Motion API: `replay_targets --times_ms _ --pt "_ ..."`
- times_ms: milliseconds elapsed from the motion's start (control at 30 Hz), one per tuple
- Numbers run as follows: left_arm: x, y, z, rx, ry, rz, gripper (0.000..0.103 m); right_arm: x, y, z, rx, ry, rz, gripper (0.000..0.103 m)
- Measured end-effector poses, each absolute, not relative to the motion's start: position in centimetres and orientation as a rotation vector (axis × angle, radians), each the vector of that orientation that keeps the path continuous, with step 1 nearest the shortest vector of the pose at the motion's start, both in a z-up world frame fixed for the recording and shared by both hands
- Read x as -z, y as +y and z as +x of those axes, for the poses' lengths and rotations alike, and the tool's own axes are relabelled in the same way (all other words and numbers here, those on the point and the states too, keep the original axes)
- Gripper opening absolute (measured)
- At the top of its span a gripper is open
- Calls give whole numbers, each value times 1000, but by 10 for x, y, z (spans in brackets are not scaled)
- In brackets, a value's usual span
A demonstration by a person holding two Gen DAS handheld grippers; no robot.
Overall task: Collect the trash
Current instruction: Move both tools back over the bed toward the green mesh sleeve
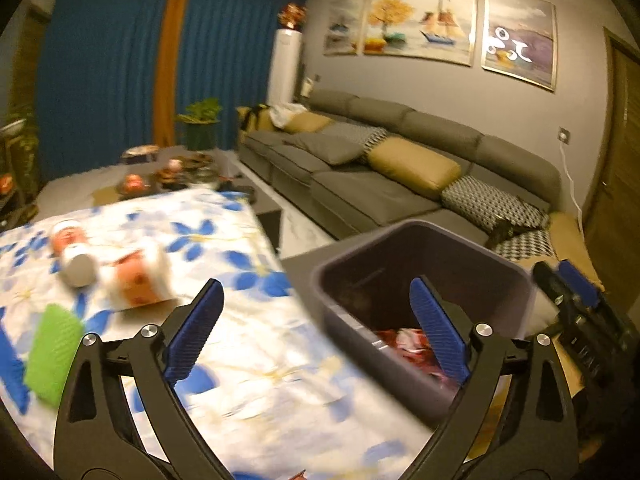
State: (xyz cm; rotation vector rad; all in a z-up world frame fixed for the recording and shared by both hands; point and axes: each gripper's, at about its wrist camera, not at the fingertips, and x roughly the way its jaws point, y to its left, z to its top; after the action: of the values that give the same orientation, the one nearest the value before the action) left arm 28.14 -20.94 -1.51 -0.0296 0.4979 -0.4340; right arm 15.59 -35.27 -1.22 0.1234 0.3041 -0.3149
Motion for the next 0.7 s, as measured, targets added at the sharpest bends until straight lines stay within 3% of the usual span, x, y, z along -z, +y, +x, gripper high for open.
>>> replay_targets --times_ms 167,267,700 --pt "16 -156 260 313 460 -27 94 4 -338 144 290 273 132 76" --pt "21 -117 247 224 462 -30 94 3 -318 140 247 276 118 80" --pt "22 29 200 -89 451 -93 94 9 -186 154 -13 332 60 81"
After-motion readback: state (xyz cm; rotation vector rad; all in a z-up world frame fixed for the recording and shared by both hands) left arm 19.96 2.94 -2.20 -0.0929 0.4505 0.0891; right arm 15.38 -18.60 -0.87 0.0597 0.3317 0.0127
